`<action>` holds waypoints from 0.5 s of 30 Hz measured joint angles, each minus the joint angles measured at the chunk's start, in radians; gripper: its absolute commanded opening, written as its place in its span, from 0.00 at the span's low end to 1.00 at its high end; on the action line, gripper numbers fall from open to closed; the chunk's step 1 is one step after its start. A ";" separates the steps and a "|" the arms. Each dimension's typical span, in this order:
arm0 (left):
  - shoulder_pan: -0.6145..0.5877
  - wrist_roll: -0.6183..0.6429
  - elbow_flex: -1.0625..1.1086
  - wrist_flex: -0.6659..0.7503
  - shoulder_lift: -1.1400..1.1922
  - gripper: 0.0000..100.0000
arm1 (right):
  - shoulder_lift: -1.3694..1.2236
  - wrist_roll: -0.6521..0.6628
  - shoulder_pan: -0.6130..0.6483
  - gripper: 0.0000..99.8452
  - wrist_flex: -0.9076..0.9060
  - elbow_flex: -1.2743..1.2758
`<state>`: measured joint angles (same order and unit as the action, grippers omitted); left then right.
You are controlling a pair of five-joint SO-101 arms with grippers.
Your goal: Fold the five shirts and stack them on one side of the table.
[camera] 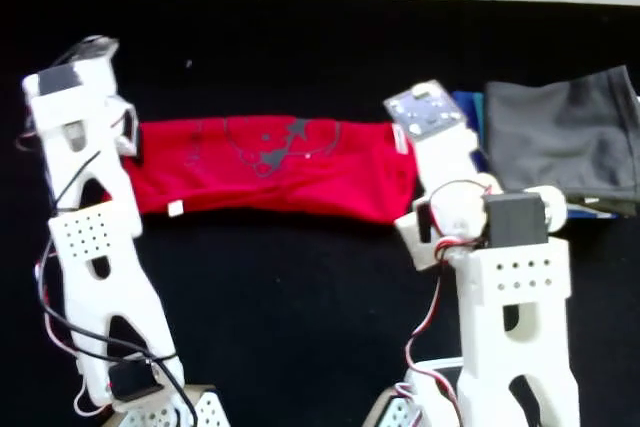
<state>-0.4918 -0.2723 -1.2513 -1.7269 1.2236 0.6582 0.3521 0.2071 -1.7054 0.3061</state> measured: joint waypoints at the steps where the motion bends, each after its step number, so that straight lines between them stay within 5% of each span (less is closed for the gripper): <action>1: -0.008 -0.002 0.000 -0.002 0.002 0.01 | 0.000 0.000 -0.011 0.22 0.002 0.009; 15: -0.353 -0.230 0.006 -0.014 -0.054 0.01 | 0.000 0.000 -0.035 0.22 0.130 0.256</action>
<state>-0.8447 -0.5025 -1.2451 -1.7407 1.1699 0.6582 0.3521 0.1718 -1.5750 0.5623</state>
